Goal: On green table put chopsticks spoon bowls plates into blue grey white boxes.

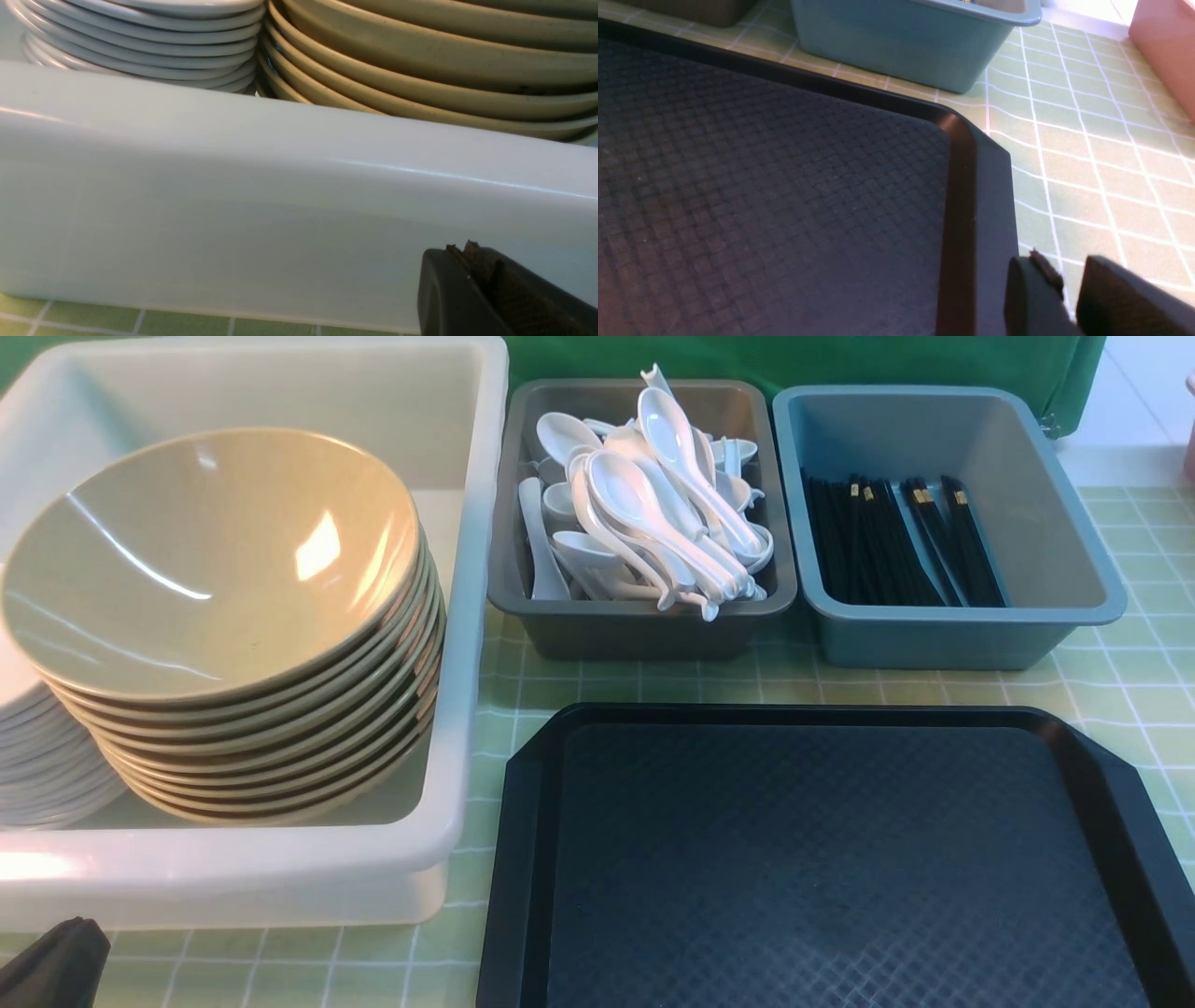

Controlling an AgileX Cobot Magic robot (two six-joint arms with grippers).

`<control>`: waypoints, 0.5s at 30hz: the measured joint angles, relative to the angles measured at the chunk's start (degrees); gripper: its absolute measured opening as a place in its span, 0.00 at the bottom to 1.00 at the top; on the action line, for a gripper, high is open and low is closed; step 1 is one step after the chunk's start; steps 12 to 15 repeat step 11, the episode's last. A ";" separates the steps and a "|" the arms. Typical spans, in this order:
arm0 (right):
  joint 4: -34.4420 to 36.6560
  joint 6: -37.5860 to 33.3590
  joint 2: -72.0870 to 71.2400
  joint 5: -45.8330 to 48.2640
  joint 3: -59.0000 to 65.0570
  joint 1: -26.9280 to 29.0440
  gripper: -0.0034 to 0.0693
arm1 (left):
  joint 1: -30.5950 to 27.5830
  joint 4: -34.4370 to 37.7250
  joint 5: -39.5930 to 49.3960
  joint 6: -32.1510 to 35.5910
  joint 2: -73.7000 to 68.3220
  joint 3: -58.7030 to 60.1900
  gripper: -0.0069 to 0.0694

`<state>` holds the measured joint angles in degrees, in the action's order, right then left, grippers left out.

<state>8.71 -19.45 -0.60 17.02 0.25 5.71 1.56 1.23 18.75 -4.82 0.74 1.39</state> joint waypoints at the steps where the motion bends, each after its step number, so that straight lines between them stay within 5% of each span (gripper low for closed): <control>1: 0.00 0.00 0.00 0.00 0.00 0.00 0.27 | 0.00 0.00 0.00 0.00 0.00 0.00 0.09; 15: 0.00 0.00 0.00 0.00 0.00 0.00 0.28 | 0.00 0.00 0.00 0.00 0.00 0.00 0.09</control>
